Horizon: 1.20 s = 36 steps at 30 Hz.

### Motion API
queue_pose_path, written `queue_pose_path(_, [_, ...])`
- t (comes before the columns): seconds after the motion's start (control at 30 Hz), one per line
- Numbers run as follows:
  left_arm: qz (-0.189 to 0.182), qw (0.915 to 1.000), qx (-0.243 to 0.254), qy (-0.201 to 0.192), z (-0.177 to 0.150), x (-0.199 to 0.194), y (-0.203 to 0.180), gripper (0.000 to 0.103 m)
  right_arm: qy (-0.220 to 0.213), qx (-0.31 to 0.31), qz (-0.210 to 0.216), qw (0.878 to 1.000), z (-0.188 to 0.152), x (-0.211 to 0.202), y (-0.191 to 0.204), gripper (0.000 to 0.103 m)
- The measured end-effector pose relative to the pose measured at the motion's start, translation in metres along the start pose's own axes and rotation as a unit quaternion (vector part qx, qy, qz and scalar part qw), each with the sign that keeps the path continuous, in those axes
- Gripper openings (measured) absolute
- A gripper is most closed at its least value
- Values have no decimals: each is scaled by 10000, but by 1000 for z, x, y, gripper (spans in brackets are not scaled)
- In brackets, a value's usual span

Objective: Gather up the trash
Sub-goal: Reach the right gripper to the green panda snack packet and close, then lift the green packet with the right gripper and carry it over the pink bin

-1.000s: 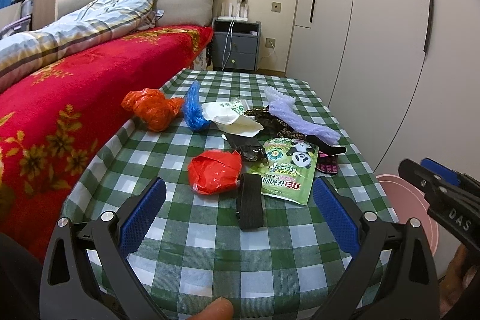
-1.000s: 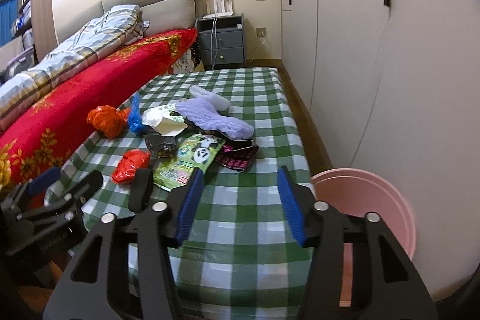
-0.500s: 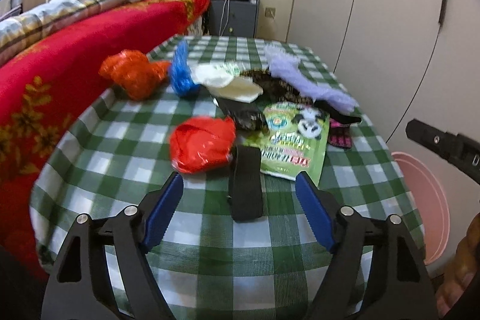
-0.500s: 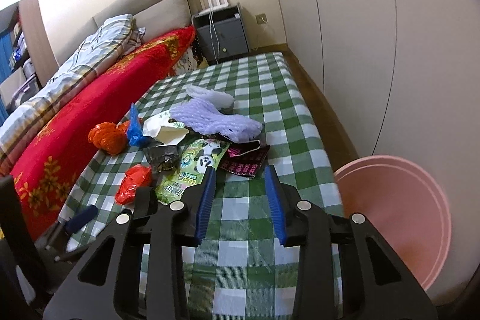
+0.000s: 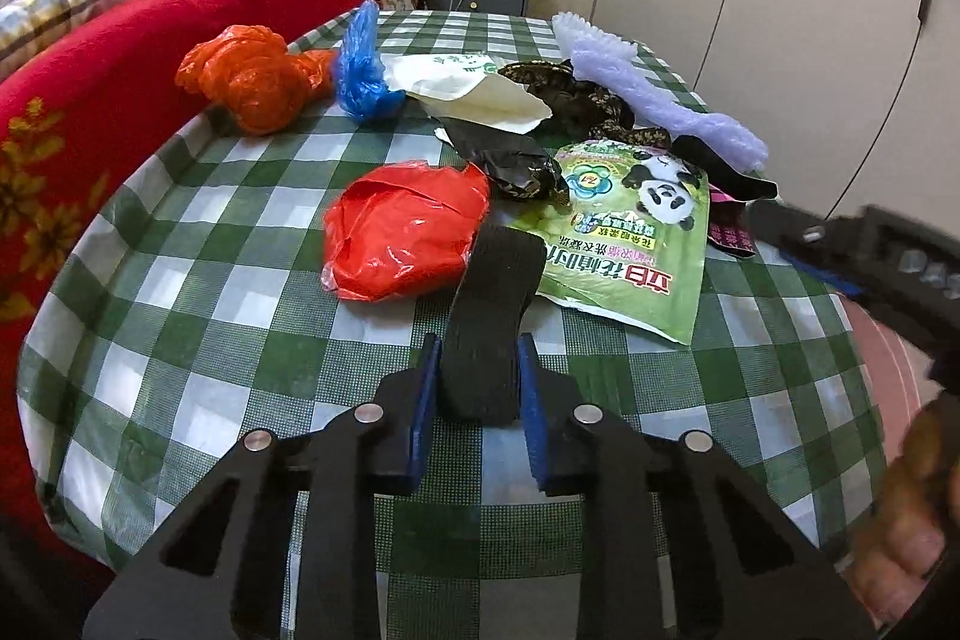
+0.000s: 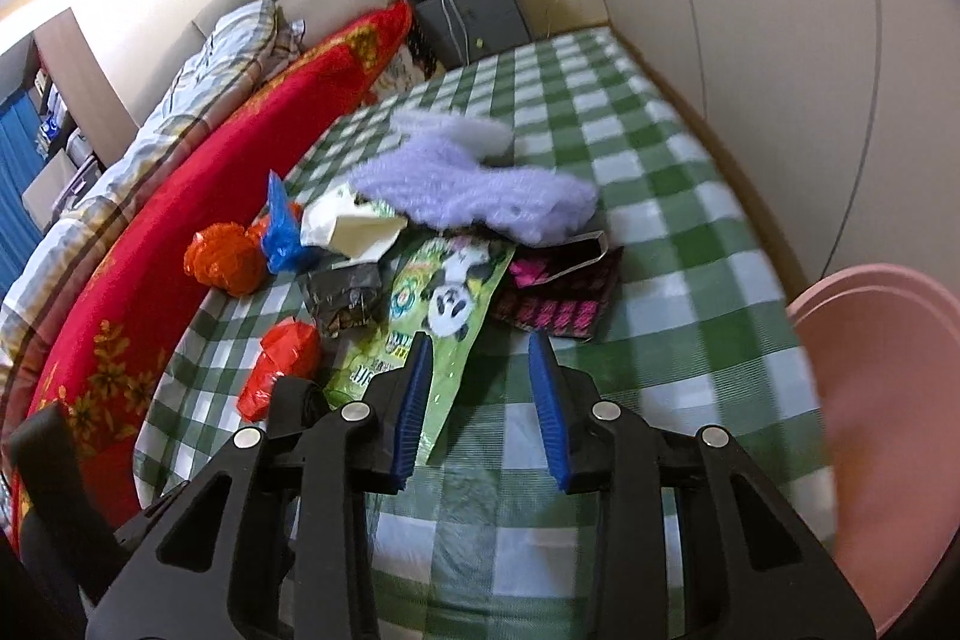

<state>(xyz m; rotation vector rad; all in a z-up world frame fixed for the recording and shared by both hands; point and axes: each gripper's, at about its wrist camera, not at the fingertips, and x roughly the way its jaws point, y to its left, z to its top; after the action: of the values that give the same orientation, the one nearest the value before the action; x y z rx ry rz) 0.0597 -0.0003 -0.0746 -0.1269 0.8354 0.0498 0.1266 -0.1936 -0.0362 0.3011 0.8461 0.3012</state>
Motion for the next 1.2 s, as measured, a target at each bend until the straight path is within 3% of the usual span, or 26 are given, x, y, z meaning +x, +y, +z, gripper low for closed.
queue_pose_path(0.23, [83,9999,-133,-16,5,2,7,24,324,-17,156,9994,-8,31,8,32])
queue_pose_path(0.3, [70,9998,-164,2,5,3,9,24,368,-31,224,9991,-9,34,9,14])
queue_pose_path(0.4, [56,9998,-175,-33,6,1,9,24,295,-122,337,9989,-7,29,13,4])
queue_pose_path(0.7, [-23,9995,-226,-230,11,-12,10,24,-105,-728,407,9965,0,-6,41,1])
queue_pose_path(1.2, [-392,9972,-49,-636,11,-48,-2,24,-672,-1245,-79,9899,-9,-99,49,1])
